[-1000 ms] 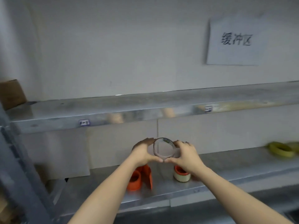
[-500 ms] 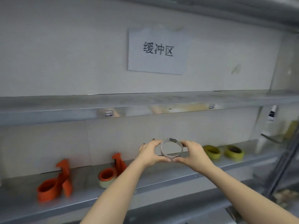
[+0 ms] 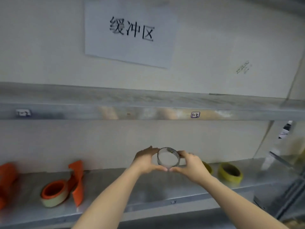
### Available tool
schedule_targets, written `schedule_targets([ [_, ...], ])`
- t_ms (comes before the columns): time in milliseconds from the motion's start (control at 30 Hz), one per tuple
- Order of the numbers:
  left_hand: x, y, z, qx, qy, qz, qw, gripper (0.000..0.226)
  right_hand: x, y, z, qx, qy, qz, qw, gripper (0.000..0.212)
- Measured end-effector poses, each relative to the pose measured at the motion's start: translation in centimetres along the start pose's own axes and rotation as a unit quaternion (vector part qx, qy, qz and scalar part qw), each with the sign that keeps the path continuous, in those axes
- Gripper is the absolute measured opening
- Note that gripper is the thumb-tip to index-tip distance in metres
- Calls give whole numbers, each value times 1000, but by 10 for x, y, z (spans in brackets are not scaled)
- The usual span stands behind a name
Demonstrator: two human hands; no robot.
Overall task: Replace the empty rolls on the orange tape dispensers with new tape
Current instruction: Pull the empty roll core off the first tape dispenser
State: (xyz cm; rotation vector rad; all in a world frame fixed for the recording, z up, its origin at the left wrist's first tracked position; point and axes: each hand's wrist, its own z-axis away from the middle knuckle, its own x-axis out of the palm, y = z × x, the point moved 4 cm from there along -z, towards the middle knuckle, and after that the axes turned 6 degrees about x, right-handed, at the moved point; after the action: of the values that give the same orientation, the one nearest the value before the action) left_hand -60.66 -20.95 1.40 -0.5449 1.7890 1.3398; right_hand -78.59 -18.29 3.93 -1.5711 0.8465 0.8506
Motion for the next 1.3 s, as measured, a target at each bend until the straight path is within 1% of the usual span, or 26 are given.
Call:
schedule_targets([
  [267, 27, 6, -20, -85, 20, -5, 996, 78, 17, 40, -40, -43, -74, 5, 996, 73],
  [367, 38, 12, -19, -108, 47, -7, 993, 84, 25, 55, -46, -60, -95, 15, 994, 75],
  [433, 51, 10, -18, -139, 42, -8, 989, 87, 34, 65, -50, -66, -116, 20, 991, 76],
  [567, 89, -12, -18, -198, 29, 9, 980, 72, 58, 80, -53, -76, -155, 14, 985, 70],
  [600, 98, -19, -17, -210, 27, 4, 977, 74, 66, 84, -54, -76, -167, 10, 983, 67],
  [667, 112, -32, -17, -206, 22, -40, 978, 86, 82, 92, -56, -79, -181, -7, 980, 67],
  [733, 121, -39, -16, -202, 8, -86, 976, 93, 98, 102, -60, -90, -182, -16, 979, 72],
  [833, 127, -46, -17, -206, -18, -128, 970, 95, 118, 113, -66, -94, -190, -18, 977, 78],
  [967, 130, -51, -20, -200, -42, -166, 965, 93, 124, 117, -66, -127, -173, 6, 977, 71],
  [1033, 132, -54, -19, -202, -58, -169, 963, 93, 123, 115, -65, -134, -176, 6, 975, 69],
  [1100, 129, -50, -19, -201, -69, -163, 964, 95, 118, 113, -62, -138, -185, -4, 973, 76],
  [1167, 121, -41, -23, -189, -60, -143, 970, 100, 107, 111, -62, -127, -195, -17, 973, 90],
  [1233, 110, -28, -33, -170, -44, -114, 978, 103, 87, 113, -63, -106, -185, -26, 977, 97],
  [1300, 102, -12, -49, -147, -35, -84, 985, 103, 63, 120, -66, -95, -167, -27, 981, 116],
])
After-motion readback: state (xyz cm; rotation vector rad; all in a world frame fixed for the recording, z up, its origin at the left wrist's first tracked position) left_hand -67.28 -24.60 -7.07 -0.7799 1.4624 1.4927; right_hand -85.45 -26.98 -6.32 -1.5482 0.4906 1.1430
